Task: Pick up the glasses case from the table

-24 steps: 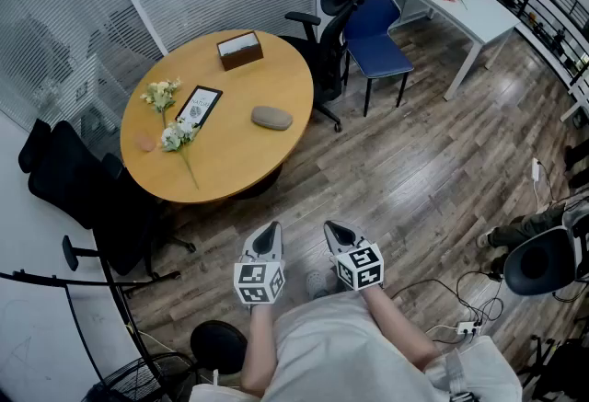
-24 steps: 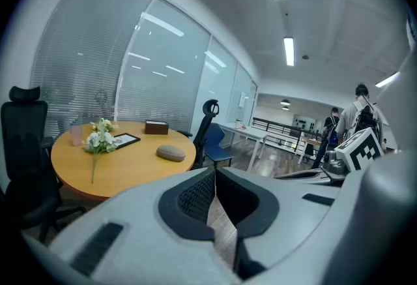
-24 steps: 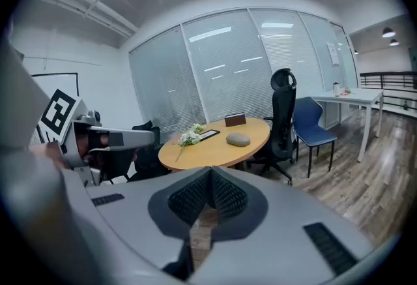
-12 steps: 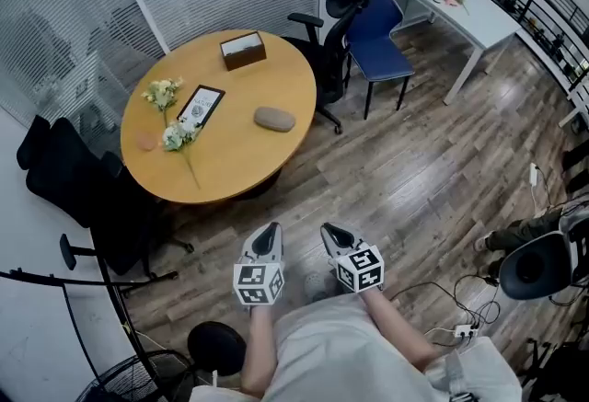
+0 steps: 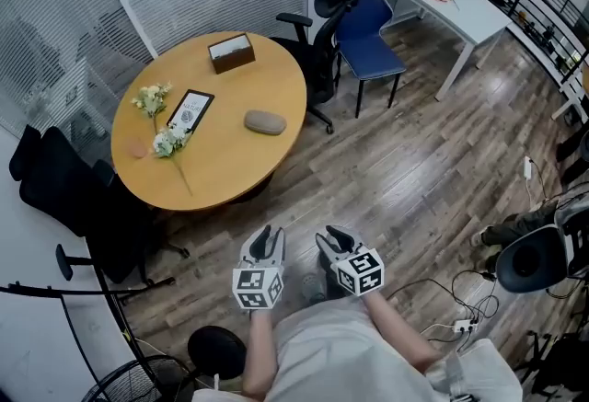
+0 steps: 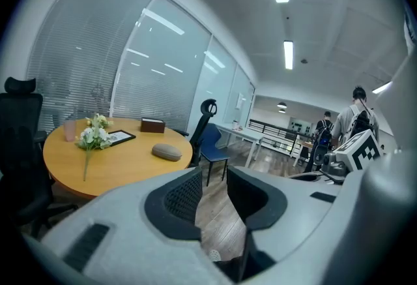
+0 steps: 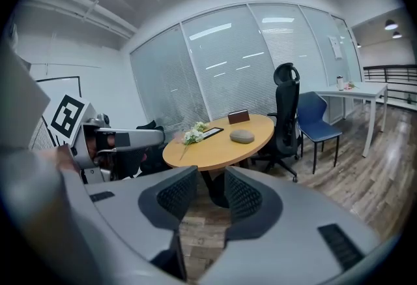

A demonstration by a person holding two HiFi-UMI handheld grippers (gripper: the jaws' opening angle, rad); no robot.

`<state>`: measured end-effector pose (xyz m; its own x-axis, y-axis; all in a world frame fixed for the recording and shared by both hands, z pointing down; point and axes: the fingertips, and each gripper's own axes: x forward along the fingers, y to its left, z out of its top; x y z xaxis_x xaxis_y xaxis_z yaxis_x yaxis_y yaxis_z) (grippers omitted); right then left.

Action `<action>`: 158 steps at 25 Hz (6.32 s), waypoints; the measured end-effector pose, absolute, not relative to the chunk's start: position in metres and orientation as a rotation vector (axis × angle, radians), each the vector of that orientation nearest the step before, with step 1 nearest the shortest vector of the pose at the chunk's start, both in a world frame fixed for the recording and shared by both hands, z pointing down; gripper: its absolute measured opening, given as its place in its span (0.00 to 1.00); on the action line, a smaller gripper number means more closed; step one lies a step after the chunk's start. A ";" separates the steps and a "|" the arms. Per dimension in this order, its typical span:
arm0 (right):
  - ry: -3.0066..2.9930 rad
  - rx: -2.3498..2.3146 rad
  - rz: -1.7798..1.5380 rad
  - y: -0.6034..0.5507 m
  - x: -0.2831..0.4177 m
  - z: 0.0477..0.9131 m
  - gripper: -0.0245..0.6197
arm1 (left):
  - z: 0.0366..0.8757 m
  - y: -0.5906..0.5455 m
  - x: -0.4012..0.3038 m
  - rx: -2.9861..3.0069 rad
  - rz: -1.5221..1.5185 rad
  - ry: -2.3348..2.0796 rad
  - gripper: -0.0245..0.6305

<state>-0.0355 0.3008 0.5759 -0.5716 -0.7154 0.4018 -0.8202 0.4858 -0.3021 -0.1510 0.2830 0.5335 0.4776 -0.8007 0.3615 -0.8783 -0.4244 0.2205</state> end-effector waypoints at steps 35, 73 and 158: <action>-2.532 1.231 0.744 0.050 -0.011 0.568 0.36 | 0.530 0.048 -0.126 2.303 0.292 -1.402 0.35; -2.546 1.230 0.830 -0.068 0.002 0.586 0.36 | 0.561 -0.069 -0.119 2.311 0.459 -1.354 0.35; -2.261 1.474 0.927 -0.098 -0.094 0.604 0.36 | 0.759 -0.135 -0.157 2.639 1.874 0.667 0.61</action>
